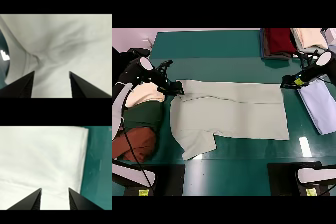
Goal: Fold the shirts.
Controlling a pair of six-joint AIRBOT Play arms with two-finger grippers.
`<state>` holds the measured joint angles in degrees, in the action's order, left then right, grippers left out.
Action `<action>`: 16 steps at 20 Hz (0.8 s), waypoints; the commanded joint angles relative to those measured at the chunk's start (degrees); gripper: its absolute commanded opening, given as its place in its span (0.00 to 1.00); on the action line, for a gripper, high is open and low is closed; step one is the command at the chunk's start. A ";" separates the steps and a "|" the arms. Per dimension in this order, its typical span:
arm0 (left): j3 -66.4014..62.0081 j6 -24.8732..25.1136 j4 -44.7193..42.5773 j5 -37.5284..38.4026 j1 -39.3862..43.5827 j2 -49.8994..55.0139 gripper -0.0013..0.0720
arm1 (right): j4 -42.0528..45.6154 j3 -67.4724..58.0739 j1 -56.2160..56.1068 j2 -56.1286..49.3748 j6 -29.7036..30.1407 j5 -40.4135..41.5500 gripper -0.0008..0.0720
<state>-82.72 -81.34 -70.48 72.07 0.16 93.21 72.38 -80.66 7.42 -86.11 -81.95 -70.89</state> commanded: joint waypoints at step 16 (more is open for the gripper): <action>54.62 -8.61 7.41 -5.35 -0.15 -41.00 0.70 | -8.39 17.75 -2.10 28.33 2.51 -1.20 0.54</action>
<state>-32.08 -89.52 -67.77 69.93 -0.05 53.87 64.12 -64.03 5.45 -59.81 -79.46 -72.55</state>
